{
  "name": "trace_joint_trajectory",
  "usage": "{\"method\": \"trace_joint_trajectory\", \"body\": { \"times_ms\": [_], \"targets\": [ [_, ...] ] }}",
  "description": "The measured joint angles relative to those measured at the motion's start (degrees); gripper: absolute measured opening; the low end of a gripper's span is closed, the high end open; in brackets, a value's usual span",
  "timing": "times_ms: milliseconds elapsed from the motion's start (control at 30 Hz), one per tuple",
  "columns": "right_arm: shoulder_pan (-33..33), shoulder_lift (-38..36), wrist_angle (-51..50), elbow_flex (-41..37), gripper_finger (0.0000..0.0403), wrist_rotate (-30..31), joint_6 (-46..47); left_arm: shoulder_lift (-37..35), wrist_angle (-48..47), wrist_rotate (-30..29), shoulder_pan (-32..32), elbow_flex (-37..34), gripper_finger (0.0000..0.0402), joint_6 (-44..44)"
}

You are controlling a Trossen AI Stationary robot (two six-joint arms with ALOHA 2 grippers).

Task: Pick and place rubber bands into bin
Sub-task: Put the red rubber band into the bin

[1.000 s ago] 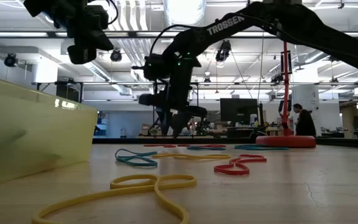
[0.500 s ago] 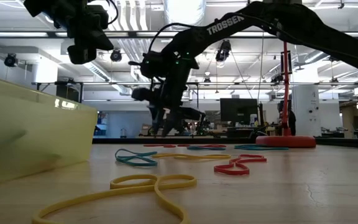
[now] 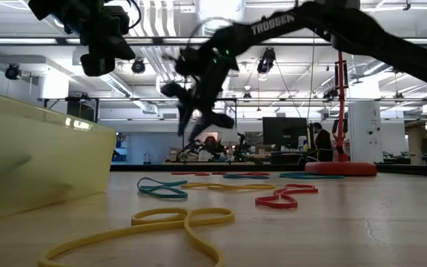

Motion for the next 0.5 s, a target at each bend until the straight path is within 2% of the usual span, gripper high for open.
{"method": "trace_joint_trajectory", "body": {
  "times_ms": [67, 200, 333, 400, 500],
  "targets": [
    [-2.1, 0.8, -0.5, -0.2, 0.0106, -2.4, 1.3, 0.0, 0.0, 0.0, 0.0, 0.0, 0.0000, -0.1],
    [-3.3, 1.0, -0.2, 0.2, 0.0065, -2.9, 1.5, 0.0, 0.0, 0.0, 0.0, 0.0, 0.0000, -1.5],
    [-3.2, 0.9, 6.9, 0.3, 0.0016, -2.1, 2.8, 0.0, 0.0, 0.0, 0.0, 0.0, 0.0000, -2.1],
    [-3.3, 1.1, 11.0, 0.3, 0.0012, -1.6, 5.8, 0.0, 0.0, 0.0, 0.0, 0.0, 0.0000, -3.0],
    [-3.4, 1.3, 16.9, 0.3, 0.0009, -5.3, 10.2, -0.5, 0.0, 0.1, 0.0, 0.0, 0.0000, -3.0]
  ]
}}
